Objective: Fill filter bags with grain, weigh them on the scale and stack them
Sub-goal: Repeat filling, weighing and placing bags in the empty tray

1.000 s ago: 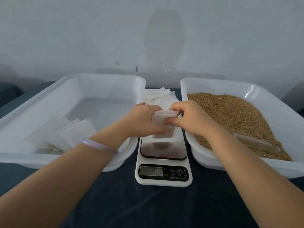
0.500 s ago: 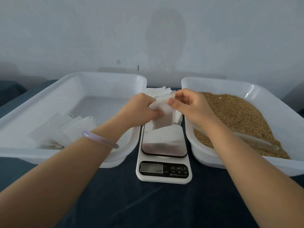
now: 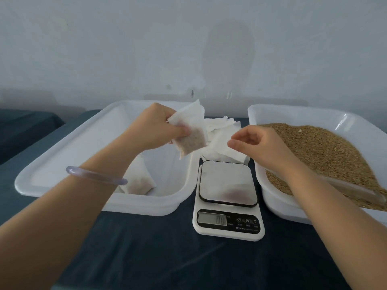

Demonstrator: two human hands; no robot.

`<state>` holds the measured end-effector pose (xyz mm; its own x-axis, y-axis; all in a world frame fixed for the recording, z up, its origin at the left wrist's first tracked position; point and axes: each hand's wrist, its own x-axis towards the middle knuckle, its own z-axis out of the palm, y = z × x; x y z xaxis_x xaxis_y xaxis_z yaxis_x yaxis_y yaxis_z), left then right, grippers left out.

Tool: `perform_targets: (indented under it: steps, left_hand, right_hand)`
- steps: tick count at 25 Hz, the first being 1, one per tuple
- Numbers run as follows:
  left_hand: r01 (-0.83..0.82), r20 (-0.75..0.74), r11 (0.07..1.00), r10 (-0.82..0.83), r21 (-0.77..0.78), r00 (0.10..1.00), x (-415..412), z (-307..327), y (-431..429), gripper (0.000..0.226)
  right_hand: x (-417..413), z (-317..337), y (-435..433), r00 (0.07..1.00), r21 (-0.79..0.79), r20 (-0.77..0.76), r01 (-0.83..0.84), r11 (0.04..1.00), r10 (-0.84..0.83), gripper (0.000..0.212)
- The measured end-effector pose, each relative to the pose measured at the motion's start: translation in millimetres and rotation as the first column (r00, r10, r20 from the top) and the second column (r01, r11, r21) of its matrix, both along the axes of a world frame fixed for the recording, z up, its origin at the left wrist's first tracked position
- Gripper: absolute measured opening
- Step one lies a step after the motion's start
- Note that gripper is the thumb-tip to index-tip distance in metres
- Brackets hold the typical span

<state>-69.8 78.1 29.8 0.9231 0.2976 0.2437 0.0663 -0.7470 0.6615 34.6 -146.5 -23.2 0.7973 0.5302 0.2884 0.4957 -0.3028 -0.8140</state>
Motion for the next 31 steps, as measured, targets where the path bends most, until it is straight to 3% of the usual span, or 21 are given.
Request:
perform_targets:
  steps: [5,9,12,15,17,19,21,23,26,31]
  left_hand:
    - [0.122,-0.02,0.992,-0.123,-0.029,0.992,18.8,-9.6,-37.3,0.023]
    - [0.237,-0.018,0.971,-0.238,-0.029,0.971,39.5,-19.9,-74.0,0.031]
    - [0.254,0.063,0.964,-0.25,-0.074,0.966,50.4,-23.6,-77.0,0.025]
    - [0.222,0.192,0.964,-0.192,-0.146,0.962,52.9,-31.1,-64.5,0.031]
    - [0.158,0.151,0.982,-0.141,-0.103,0.978,54.0,-42.5,-56.1,0.048]
    - [0.123,0.001,0.989,-0.123,-0.08,0.992,57.1,-55.1,-52.6,0.06]
    - [0.134,-0.067,0.984,-0.143,-0.12,0.988,62.3,-64.4,-51.3,0.056]
    - [0.148,-0.056,0.979,-0.157,-0.144,0.986,63.8,-66.8,-50.3,0.054]
    - [0.144,-0.054,0.981,-0.152,-0.13,0.987,65.9,-67.8,-47.2,0.056]
    - [0.117,-0.052,0.989,-0.122,-0.095,0.991,67.6,-69.4,-48.5,0.061]
  right_hand:
    - [-10.8,7.0,2.7,0.984,0.117,-0.055,-0.164,0.98,0.171,0.064]
    - [-8.3,8.8,2.3,0.956,0.074,-0.158,-0.239,0.968,0.248,0.071]
    - [-5.2,8.7,3.5,0.984,0.018,-0.132,-0.122,0.992,0.123,0.057]
    - [-0.2,7.8,5.2,0.992,0.066,-0.123,0.007,0.998,0.002,0.04]
    - [6.4,6.4,0.9,0.985,0.068,-0.079,0.158,0.985,-0.152,0.041]
    - [13.3,5.2,-6.6,0.957,0.05,-0.027,0.291,0.955,-0.29,0.043]
    - [21.4,5.6,-15.4,0.941,-0.045,0.012,0.339,0.94,-0.339,0.046]
    - [33.3,9.6,-29.4,0.933,-0.247,0.097,0.361,0.899,-0.347,0.052]
    - [53.9,24.5,-59.8,0.921,-0.52,0.182,0.389,0.76,-0.346,0.065]
    - [76.1,36.4,-94.3,0.944,-0.793,0.202,0.314,0.523,-0.26,0.069]
